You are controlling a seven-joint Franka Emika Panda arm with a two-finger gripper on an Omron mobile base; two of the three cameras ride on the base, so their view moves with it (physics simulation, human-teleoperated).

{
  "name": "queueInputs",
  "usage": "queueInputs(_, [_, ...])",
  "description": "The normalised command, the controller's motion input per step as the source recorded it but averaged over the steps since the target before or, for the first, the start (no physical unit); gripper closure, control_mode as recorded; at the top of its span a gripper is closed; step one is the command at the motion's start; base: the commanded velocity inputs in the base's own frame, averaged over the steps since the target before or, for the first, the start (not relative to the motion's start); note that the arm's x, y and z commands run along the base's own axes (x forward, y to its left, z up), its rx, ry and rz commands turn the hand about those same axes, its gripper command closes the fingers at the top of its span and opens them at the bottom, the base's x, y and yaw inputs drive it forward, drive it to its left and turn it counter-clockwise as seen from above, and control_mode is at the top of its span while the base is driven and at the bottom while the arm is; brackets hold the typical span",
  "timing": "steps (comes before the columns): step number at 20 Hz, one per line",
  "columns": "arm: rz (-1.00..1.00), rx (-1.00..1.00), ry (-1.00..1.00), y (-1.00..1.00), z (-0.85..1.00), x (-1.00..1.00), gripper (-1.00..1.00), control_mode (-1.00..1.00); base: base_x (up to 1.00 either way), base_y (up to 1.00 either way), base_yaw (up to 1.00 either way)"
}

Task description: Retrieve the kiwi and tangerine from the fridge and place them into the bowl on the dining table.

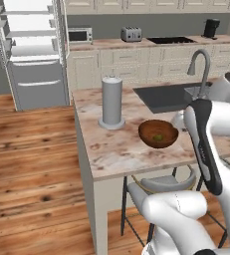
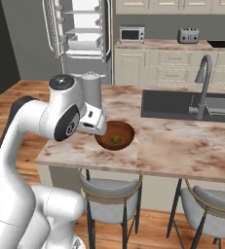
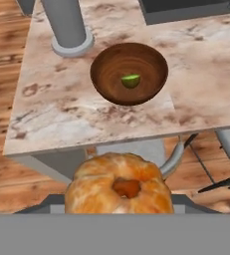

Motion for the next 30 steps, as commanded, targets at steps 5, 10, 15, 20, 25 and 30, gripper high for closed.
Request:
queueInputs(5, [0.0,0.0,0.1,0.0,-0.37,0.73,1.0,-1.0,0.0,0.0,0.0])
queueInputs(10, [0.0,0.01,0.09,-0.01,-0.36,0.67,1.0,-1.0,0.0,0.0,0.0])
queueInputs(15, [0.0,0.0,0.0,-0.05,-0.31,0.41,1.0,-1.0,0.0,0.0,0.0])
queueInputs(20, [0.0,0.0,-0.01,-0.1,-0.38,0.28,1.0,-1.0,0.0,0.0,0.0])
queueInputs(25, [0.0,0.0,0.0,-0.1,-0.45,0.33,1.0,-1.0,0.0,0.0,0.0])
queueInputs(30, [0.0,0.0,0.0,-0.01,-0.38,0.34,1.0,-1.0,0.0,0.0,0.0])
